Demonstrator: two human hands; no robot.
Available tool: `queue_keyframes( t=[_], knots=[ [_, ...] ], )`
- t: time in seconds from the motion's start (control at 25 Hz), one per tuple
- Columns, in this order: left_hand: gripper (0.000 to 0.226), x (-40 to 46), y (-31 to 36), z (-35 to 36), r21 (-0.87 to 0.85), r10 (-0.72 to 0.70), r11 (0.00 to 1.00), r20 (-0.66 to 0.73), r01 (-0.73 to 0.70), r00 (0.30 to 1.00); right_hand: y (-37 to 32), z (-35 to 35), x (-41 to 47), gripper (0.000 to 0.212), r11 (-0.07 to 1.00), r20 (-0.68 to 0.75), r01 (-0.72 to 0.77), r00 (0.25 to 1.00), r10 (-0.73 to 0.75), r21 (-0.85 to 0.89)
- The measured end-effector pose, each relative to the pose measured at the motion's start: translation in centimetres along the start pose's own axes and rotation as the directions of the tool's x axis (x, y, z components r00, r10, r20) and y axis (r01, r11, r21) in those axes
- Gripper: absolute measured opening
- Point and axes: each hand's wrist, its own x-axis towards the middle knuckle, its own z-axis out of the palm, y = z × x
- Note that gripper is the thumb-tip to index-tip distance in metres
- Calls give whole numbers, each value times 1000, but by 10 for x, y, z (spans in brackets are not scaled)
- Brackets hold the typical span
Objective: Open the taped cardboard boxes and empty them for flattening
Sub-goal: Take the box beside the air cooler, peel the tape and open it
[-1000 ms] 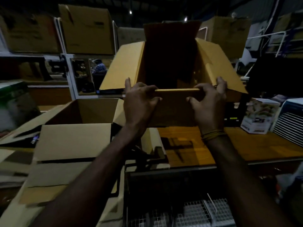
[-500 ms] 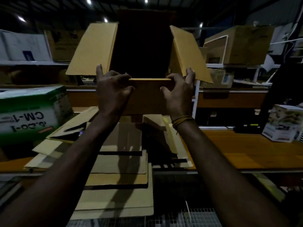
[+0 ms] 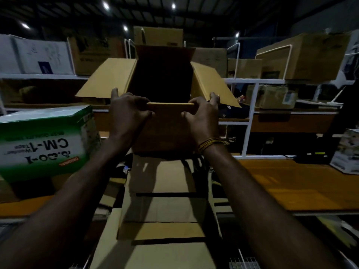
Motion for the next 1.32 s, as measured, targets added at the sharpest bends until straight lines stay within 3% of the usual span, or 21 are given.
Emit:
queue_keyframes(
  t=[0.12,0.28,0.56,0.68,0.8,0.92,1.04,1.16,1.32],
  knots=[
    [40,7,-18,0,59,8,998,67,-12,998,-2,7,1,36,999,3,-19,1000,20,-51],
    [35,8,-19,15,-20,63,998,80,-62,995,-3,1,9,36,988,-3,-70,998,70,-139],
    [37,-3,-47,44,89,-82,994,273,60,958,27,29,7,40,948,106,-155,976,191,-279],
    [32,2,-65,49,164,-154,982,413,93,897,37,43,8,40,919,207,-203,936,284,-339],
    [16,-5,-78,50,173,-229,972,556,158,799,45,61,5,25,867,359,-178,857,369,-465],
    [22,-26,-94,58,176,-277,961,644,215,713,58,68,-3,11,876,443,-143,818,367,-461],
    [23,-47,-104,64,218,-266,962,623,164,735,72,66,-13,21,891,501,-178,773,389,-417],
    [24,-49,-103,64,273,-243,957,572,98,783,76,68,-16,32,875,468,-163,792,391,-455],
    [25,-27,-97,65,314,-284,945,650,91,705,66,60,-6,39,837,411,-127,826,387,-532]
  ],
)
